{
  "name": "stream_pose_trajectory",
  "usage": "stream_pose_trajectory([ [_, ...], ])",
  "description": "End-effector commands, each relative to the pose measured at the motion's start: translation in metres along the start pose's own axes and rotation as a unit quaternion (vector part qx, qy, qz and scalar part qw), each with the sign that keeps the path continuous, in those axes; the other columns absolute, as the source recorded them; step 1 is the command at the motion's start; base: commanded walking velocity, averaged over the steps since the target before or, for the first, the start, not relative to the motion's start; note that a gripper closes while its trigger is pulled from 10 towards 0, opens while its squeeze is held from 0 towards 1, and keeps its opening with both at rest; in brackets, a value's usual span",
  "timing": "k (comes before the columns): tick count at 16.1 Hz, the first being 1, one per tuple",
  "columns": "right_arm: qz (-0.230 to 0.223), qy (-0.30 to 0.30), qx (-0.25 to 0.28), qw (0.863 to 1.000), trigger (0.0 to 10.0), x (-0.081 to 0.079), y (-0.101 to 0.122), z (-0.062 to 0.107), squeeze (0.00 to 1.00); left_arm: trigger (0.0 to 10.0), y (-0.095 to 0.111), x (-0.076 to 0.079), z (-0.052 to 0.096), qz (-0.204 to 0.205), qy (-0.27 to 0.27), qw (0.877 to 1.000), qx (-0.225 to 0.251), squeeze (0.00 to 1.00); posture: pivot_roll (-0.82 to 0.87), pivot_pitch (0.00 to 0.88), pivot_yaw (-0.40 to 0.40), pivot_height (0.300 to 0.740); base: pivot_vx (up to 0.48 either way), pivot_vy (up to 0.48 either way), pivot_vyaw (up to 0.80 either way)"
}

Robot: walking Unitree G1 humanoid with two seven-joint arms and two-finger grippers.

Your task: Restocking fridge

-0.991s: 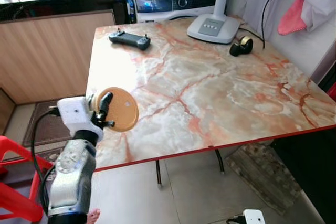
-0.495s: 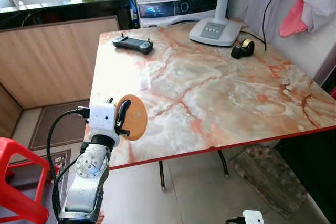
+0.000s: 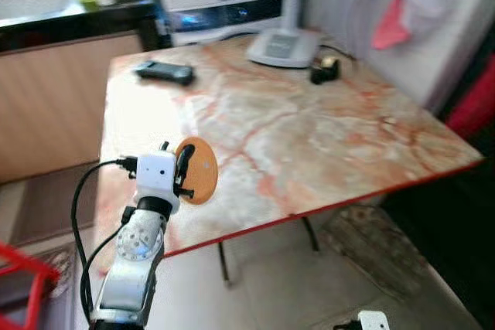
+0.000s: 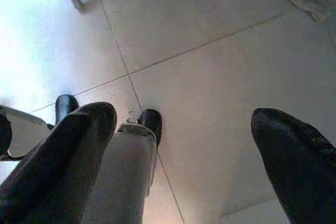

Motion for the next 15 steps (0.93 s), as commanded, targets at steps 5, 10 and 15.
stream_pose_trajectory([
  [5,-0.002,0.003,-0.004,1.000,10.0,-0.0013,-0.0008,-0.0003,0.00,10.0,0.0083,-0.0045,-0.0064,-0.025,0.017,0.999,0.018,0.00,0.04,0.038,-0.004,0.740,0.000,-0.189,-0.80],
  [10,-0.003,0.004,-0.005,1.000,10.0,-0.0015,-0.0009,-0.0003,0.00,10.0,0.0089,-0.0064,-0.0076,-0.019,0.019,0.999,0.018,0.00,0.04,0.042,-0.002,0.740,0.000,0.000,-0.80],
  [15,-0.004,0.010,-0.009,1.000,10.0,-0.0026,-0.0024,-0.0003,0.00,10.0,0.0111,-0.0062,-0.0106,-0.019,0.015,0.999,0.022,0.00,0.04,0.053,0.002,0.740,0.000,0.000,-0.80],
])
Point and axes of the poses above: a point about 5 cm out from each wrist's last joint towards the gripper, its own z axis pointing back from the gripper into the wrist, its own y axis along the axis of the wrist's last joint, x = y × z, the point moved 1 cm from there along -z, pointing out of the wrist towards the gripper, and after that the axes turned 7 degrees about -z, right-handed, at the moved point
